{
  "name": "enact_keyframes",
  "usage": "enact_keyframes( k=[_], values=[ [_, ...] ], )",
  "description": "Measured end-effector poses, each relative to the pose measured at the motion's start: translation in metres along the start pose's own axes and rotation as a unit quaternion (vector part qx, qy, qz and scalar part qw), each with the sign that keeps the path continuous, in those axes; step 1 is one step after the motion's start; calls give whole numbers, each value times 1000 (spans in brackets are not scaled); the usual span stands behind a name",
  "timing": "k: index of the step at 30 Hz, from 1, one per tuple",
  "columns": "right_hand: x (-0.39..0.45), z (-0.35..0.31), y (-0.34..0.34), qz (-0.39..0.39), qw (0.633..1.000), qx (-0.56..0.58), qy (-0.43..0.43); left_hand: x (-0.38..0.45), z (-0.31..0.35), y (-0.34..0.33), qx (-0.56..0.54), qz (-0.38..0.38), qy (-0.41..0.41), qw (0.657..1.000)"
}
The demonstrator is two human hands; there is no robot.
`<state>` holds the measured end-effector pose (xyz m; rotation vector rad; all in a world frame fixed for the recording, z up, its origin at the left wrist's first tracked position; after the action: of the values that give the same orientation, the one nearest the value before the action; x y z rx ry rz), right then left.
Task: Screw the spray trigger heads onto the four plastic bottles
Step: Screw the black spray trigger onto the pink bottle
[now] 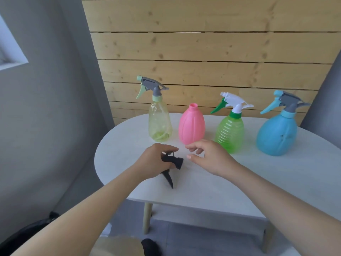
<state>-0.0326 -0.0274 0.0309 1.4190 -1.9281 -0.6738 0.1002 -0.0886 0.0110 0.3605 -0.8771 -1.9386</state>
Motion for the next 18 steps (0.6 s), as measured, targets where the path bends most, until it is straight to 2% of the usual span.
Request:
enact_keyframes(
  k=[2,5,7,10,11,14,15,18],
  values=[
    [-3,5,-5,-58,998,2,-22,-1,16,-5,-65,-20,-21,997],
    [-14,9,-12,-170,981,64,-67,-2,41,-6,-138,-29,-61,988],
    [-19,10,-4,-192,973,102,-81,1,55,-10,-151,-30,-87,984],
    [-16,20,20,-137,974,138,-113,10,67,-13,-216,-14,-77,973],
    [-14,26,29,-102,976,146,-124,15,68,-9,-227,17,-71,971],
    [-12,40,61,6,979,151,-134,34,64,13,-169,173,-51,969],
    [-12,44,70,31,979,152,-135,39,60,16,-159,203,-30,966],
    [-13,50,85,70,974,169,-132,56,51,7,-149,215,33,964]
  ],
)
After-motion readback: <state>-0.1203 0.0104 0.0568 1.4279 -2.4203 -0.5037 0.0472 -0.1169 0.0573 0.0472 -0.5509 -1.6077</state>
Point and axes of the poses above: each hand's wrist, its own x-axis towards the middle knuckle, its own y-axis out of the back of the hand, z = x × y, the point moved 10 cm from there along x, towards the middle knuckle, and after that the axes turned 8 degrees about z, right-handed, at the moved point
